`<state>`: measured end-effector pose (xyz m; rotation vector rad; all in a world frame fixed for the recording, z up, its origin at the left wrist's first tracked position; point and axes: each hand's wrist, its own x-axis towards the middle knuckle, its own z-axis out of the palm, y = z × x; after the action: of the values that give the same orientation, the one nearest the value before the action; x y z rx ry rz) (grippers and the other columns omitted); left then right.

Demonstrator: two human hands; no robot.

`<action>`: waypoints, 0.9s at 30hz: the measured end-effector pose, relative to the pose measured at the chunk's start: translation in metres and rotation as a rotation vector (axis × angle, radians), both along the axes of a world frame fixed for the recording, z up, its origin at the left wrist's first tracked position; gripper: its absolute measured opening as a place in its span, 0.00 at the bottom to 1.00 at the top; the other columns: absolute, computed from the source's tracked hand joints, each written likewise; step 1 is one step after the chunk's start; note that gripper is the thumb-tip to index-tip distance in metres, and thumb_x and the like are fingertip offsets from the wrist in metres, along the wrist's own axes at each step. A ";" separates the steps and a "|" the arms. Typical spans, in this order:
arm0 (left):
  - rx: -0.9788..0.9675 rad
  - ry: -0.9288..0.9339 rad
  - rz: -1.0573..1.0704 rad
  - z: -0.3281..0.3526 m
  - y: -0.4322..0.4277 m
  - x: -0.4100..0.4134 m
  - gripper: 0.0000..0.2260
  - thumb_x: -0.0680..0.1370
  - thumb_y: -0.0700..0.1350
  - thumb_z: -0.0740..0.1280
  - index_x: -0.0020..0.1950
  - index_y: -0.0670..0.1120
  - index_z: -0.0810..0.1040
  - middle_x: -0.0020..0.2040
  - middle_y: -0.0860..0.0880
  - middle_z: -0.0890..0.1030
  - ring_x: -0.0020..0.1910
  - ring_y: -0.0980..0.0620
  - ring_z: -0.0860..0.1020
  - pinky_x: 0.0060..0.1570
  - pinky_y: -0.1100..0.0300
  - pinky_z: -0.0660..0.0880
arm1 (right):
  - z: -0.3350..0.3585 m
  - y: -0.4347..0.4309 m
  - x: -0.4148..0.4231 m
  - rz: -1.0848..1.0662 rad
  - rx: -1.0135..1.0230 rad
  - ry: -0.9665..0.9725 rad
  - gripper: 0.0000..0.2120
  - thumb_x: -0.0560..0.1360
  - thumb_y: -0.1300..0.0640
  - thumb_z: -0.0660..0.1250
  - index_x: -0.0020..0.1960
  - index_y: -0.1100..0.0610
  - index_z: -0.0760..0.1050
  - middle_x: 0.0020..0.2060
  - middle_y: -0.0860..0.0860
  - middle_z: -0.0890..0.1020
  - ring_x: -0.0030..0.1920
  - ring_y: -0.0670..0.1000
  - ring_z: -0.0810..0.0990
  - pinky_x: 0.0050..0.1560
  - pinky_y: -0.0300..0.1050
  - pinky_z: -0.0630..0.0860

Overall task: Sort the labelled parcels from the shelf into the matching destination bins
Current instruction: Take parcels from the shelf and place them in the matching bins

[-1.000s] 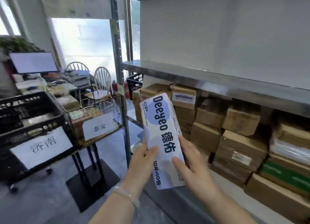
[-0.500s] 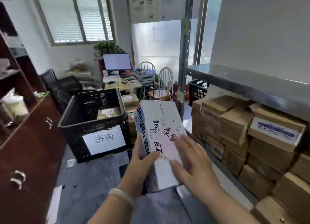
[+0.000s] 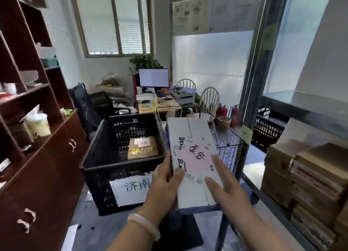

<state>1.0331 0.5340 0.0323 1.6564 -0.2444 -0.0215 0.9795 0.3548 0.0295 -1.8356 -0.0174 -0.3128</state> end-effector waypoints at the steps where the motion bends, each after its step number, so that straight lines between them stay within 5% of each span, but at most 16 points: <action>1: 0.022 -0.038 -0.037 0.002 0.000 0.015 0.31 0.77 0.57 0.68 0.75 0.70 0.57 0.68 0.55 0.70 0.65 0.53 0.75 0.64 0.47 0.75 | 0.001 0.001 0.016 -0.017 0.013 -0.001 0.26 0.78 0.47 0.67 0.71 0.30 0.62 0.66 0.24 0.63 0.60 0.18 0.60 0.52 0.19 0.63; 5: 0.216 -0.130 -0.147 0.011 0.004 0.075 0.37 0.77 0.59 0.68 0.70 0.80 0.45 0.74 0.61 0.61 0.73 0.56 0.64 0.73 0.46 0.65 | 0.008 0.003 0.071 -0.091 0.036 -0.024 0.22 0.76 0.48 0.68 0.65 0.27 0.69 0.63 0.24 0.69 0.61 0.22 0.66 0.55 0.23 0.66; 8: 0.292 -0.155 -0.232 0.013 -0.005 0.115 0.33 0.76 0.59 0.67 0.68 0.83 0.48 0.76 0.65 0.56 0.75 0.58 0.58 0.74 0.54 0.57 | 0.004 -0.005 0.103 -0.172 0.054 -0.024 0.22 0.76 0.47 0.68 0.64 0.25 0.69 0.59 0.20 0.70 0.60 0.22 0.66 0.58 0.31 0.67; 10: 0.286 -0.139 -0.251 0.016 -0.012 0.134 0.30 0.75 0.60 0.66 0.66 0.83 0.52 0.75 0.65 0.58 0.75 0.58 0.60 0.75 0.53 0.59 | 0.005 -0.011 0.117 -0.204 0.081 -0.020 0.21 0.76 0.48 0.68 0.63 0.26 0.70 0.57 0.20 0.71 0.58 0.22 0.67 0.54 0.28 0.67; 14: 0.347 -0.141 -0.265 0.012 -0.026 0.179 0.28 0.74 0.63 0.64 0.70 0.77 0.56 0.75 0.62 0.60 0.75 0.53 0.62 0.74 0.48 0.64 | 0.011 -0.038 0.163 -0.243 0.071 -0.012 0.21 0.77 0.52 0.69 0.65 0.32 0.72 0.59 0.27 0.72 0.54 0.22 0.71 0.46 0.20 0.68; 17: 0.486 -0.236 -0.215 0.003 -0.033 0.218 0.28 0.78 0.58 0.65 0.76 0.65 0.60 0.75 0.58 0.64 0.76 0.55 0.60 0.75 0.49 0.61 | 0.011 -0.063 0.210 -0.280 0.043 0.015 0.22 0.77 0.53 0.69 0.68 0.36 0.71 0.61 0.35 0.74 0.53 0.29 0.73 0.52 0.28 0.68; 22: 0.614 -0.206 -0.180 -0.007 -0.049 0.280 0.28 0.80 0.55 0.65 0.78 0.60 0.59 0.76 0.57 0.64 0.76 0.56 0.57 0.72 0.58 0.55 | 0.010 -0.107 0.304 -0.277 -0.021 0.112 0.22 0.78 0.48 0.67 0.70 0.38 0.70 0.64 0.43 0.76 0.52 0.44 0.77 0.53 0.39 0.71; 27: 0.675 -0.149 -0.128 -0.012 -0.067 0.336 0.28 0.80 0.54 0.65 0.78 0.60 0.59 0.75 0.56 0.64 0.75 0.56 0.58 0.73 0.57 0.57 | -0.007 -0.146 0.403 -0.235 -0.284 0.285 0.23 0.78 0.47 0.65 0.72 0.38 0.67 0.64 0.52 0.75 0.38 0.44 0.77 0.23 0.28 0.67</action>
<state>1.3691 0.4672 0.0206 2.3142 -0.4947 -0.0853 1.3829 0.2084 0.0225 -2.1551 0.3704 -0.2175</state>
